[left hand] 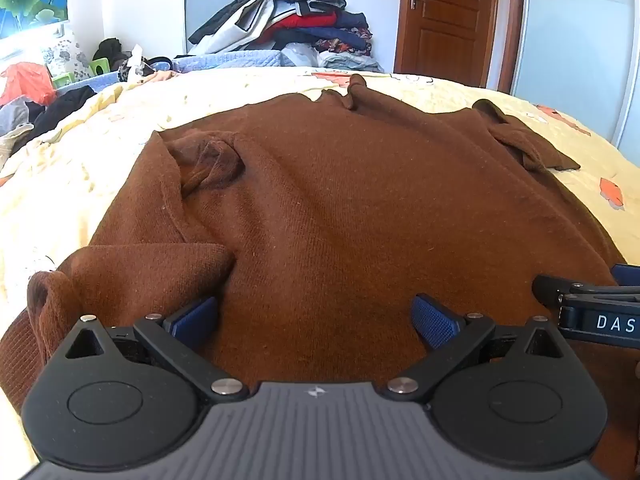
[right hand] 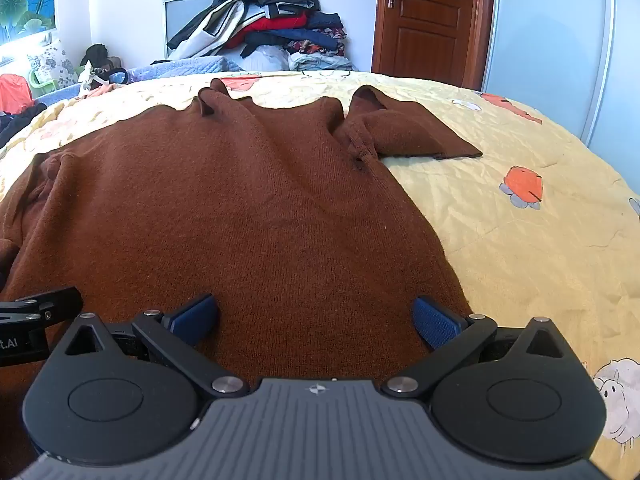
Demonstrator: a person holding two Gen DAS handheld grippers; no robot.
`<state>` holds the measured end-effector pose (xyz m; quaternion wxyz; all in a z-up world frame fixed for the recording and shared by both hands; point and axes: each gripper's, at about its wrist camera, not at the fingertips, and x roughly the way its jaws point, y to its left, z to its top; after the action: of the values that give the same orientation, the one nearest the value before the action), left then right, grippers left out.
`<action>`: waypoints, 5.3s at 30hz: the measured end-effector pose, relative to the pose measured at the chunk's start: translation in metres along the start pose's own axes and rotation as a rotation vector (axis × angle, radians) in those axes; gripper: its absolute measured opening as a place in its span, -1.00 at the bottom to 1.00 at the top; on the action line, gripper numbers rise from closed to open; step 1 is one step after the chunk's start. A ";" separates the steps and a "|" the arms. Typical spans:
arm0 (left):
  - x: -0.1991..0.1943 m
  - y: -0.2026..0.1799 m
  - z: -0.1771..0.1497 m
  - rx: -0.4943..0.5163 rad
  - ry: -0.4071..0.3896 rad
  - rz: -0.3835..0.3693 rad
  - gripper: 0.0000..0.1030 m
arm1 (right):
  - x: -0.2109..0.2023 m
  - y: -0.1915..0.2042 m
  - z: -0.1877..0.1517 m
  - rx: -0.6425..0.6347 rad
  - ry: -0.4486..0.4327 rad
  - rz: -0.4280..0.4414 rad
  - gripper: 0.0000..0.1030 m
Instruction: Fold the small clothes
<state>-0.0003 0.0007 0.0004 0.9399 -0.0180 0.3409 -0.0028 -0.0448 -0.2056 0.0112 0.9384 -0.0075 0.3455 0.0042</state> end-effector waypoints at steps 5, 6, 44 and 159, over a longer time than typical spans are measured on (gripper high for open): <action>0.000 0.000 0.000 0.012 0.005 0.010 1.00 | 0.000 0.000 0.000 0.001 -0.003 0.001 1.00; 0.000 0.000 0.000 0.012 0.005 0.010 1.00 | 0.000 0.000 0.000 0.001 -0.003 0.002 1.00; -0.002 -0.002 -0.002 0.023 0.002 0.022 1.00 | -0.004 0.000 -0.002 0.003 -0.006 -0.004 1.00; 0.195 0.096 0.186 0.165 -0.011 0.123 -0.51 | 0.227 -0.103 0.188 -0.038 0.119 0.345 -0.36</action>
<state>0.2686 0.0990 0.0148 0.9385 0.0804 0.3348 0.0269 0.2513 -0.3044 0.0084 0.9012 0.0340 0.3967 0.1714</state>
